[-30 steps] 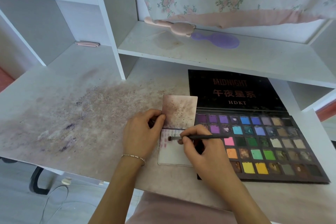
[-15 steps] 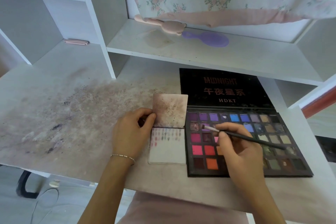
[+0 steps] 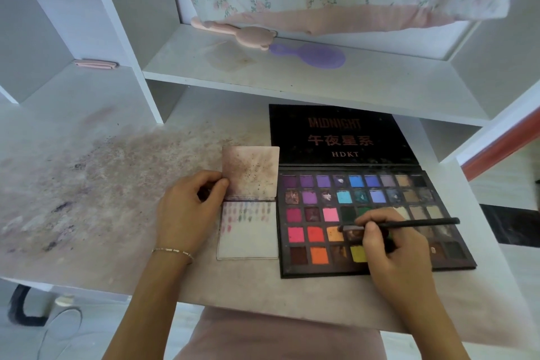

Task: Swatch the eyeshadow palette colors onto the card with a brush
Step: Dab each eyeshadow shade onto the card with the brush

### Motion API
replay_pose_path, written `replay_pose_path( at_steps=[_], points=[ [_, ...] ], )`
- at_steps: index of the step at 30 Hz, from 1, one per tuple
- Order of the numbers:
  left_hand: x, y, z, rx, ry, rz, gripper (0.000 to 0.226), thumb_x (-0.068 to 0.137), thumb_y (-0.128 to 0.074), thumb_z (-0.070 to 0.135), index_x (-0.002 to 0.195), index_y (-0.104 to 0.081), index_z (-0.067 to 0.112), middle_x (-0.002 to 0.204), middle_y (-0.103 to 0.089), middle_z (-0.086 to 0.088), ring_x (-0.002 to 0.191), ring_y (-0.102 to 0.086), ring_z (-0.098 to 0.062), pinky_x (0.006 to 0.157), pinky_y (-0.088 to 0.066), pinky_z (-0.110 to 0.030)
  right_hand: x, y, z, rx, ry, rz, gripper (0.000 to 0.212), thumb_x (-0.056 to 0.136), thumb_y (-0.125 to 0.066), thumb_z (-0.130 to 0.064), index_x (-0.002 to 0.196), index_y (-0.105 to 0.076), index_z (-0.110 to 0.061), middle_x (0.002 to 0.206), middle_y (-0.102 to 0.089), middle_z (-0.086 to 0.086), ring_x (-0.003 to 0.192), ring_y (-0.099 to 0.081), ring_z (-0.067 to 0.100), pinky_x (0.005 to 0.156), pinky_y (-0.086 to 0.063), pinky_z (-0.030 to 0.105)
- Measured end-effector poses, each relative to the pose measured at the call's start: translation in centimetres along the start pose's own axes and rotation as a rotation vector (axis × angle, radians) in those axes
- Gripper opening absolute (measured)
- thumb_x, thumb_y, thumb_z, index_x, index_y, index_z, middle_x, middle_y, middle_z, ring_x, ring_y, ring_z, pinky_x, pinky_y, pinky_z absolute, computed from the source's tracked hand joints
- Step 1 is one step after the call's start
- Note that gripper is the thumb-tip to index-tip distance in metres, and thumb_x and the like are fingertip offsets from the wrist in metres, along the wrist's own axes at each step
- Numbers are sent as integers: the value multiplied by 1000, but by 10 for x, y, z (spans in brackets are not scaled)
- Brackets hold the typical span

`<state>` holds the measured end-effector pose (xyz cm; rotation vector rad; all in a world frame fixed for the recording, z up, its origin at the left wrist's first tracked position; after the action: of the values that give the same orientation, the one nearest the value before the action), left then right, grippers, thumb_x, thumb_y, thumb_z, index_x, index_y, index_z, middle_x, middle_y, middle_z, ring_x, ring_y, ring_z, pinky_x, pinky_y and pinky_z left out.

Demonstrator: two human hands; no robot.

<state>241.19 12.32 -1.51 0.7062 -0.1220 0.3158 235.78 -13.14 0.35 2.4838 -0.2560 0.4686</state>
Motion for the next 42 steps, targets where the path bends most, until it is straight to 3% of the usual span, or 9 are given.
replay_pose_path(
  at_steps=[8,12,21,25,29,34,37,40,42],
  points=[
    [1,0,1,-3,-5,8,8,83,-63,19,84,-70,18,69,-56,19,71,-55,-11,62,-38,-16,0,-2,2,-6,11,-81,12,74,-37,-32,74,-48,-37,75,-57,-12,78,-55,-8,60,-39,-1],
    [0,0,0,-17,-20,8,6,83,-63,18,81,-68,20,68,-54,25,67,-51,0,61,-36,-15,0,-3,3,3,11,-78,12,72,-38,-32,71,-48,-36,73,-57,-10,75,-56,-7,57,-40,1],
    [0,0,-1,-27,-28,-3,7,83,-62,18,82,-68,21,69,-57,20,70,-54,-11,62,-39,-19,1,-3,7,-9,-35,-72,17,75,-46,-19,70,-50,-34,70,-57,-11,79,-57,-3,59,-41,2],
    [1,-1,0,-28,-24,-1,6,83,-63,18,83,-69,19,70,-59,13,72,-57,-15,67,-40,-28,0,-1,3,6,-24,-81,12,74,-39,-34,72,-50,-35,72,-58,-13,81,-57,-3,60,-42,2],
    [0,-1,0,-35,-22,-4,7,83,-62,17,83,-69,19,71,-60,11,72,-57,-17,66,-41,-28,0,-2,3,12,-64,-66,19,75,-46,-15,70,-52,-32,69,-58,-15,76,-58,-6,58,-41,1],
    [0,0,0,-22,-22,-10,7,83,-62,18,83,-69,20,70,-59,15,70,-56,-12,61,-39,-18,-1,0,2,24,-85,-13,21,75,-45,-13,69,-53,-31,67,-59,-14,73,-59,-8,57,-41,1],
    [1,-1,0,-19,-24,-12,8,83,-62,18,83,-69,19,70,-59,14,70,-56,-13,61,-39,-21,0,-5,-6,67,-79,-7,20,75,-46,-12,70,-51,-30,61,-57,-13,67,-58,-11,53,-39,0],
    [1,-1,-1,-32,-22,-11,8,83,-62,17,82,-69,21,69,-59,16,69,-56,-10,62,-40,-20,1,-15,-15,112,-77,-43,11,76,-46,-24,71,-51,-32,57,-55,-7,61,-58,2,48,-42,9],
    [1,-2,-1,-29,-14,-12,7,83,-62,19,83,-69,22,71,-61,13,70,-57,-11,62,-40,-22,1,-23,-20,141,-100,-87,15,77,-48,-19,70,-52,-32,61,-58,-3,56,-55,8,46,-40,11]
  ],
)
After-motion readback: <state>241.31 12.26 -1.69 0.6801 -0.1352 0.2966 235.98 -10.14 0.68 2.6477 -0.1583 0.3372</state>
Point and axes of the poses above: each hand's wrist, its own x-axis towards the middle knuckle, its own y-axis out of the back of the hand, z = x × y, the point moved 2 cm from there along x, towards the middle knuckle
